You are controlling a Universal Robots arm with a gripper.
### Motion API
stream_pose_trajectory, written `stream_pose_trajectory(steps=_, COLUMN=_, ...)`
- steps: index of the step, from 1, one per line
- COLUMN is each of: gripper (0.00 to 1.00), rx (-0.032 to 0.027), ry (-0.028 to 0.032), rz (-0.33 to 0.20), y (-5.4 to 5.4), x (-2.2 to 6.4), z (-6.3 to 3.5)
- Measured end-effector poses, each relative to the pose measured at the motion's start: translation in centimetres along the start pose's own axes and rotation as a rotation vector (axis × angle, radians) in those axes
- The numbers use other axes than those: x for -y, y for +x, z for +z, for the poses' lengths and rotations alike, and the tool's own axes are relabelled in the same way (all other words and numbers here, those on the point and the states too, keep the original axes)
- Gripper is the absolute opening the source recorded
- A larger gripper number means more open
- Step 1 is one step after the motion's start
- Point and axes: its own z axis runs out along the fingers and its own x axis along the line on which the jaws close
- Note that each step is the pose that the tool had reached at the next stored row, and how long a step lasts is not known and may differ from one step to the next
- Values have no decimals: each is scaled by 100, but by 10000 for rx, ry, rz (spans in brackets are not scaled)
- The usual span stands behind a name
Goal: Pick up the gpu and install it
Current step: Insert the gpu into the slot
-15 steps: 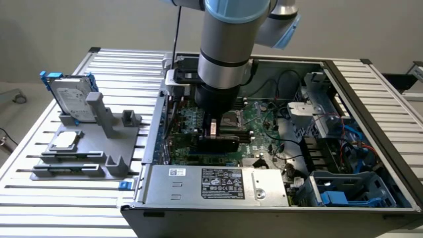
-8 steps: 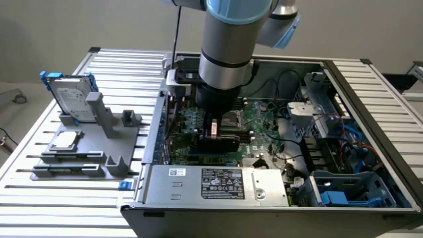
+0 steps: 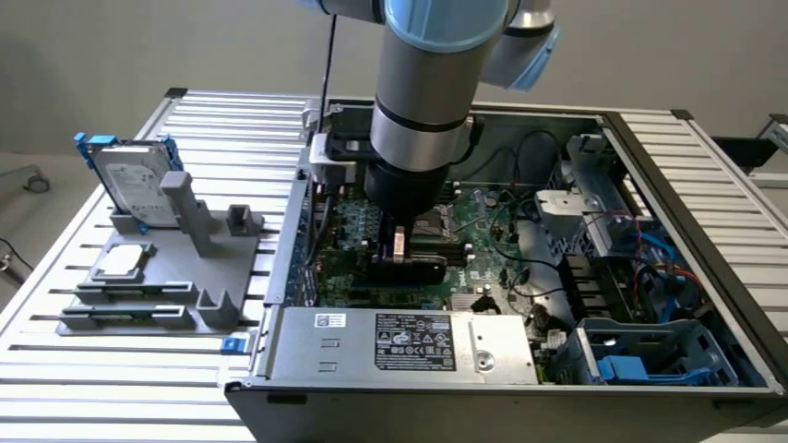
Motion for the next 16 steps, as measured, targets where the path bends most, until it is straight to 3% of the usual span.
stream_pose_trajectory(steps=5, gripper=27, rx=7, ry=-24, rz=0, y=1, x=0, z=-2)
stream_pose_trajectory(steps=7, gripper=34, rx=8, ry=-41, rz=0, y=0, x=-3, z=-25)
stream_pose_trajectory(steps=8, gripper=34, rx=8, ry=-54, rz=1, y=-1, x=-5, z=-53)
stream_pose_trajectory(steps=9, gripper=41, rx=8, ry=-64, rz=1, y=-3, x=-9, z=-89)
stream_pose_trajectory(steps=16, gripper=41, rx=10, ry=-101, rz=3, y=-14, x=-37, z=-384)
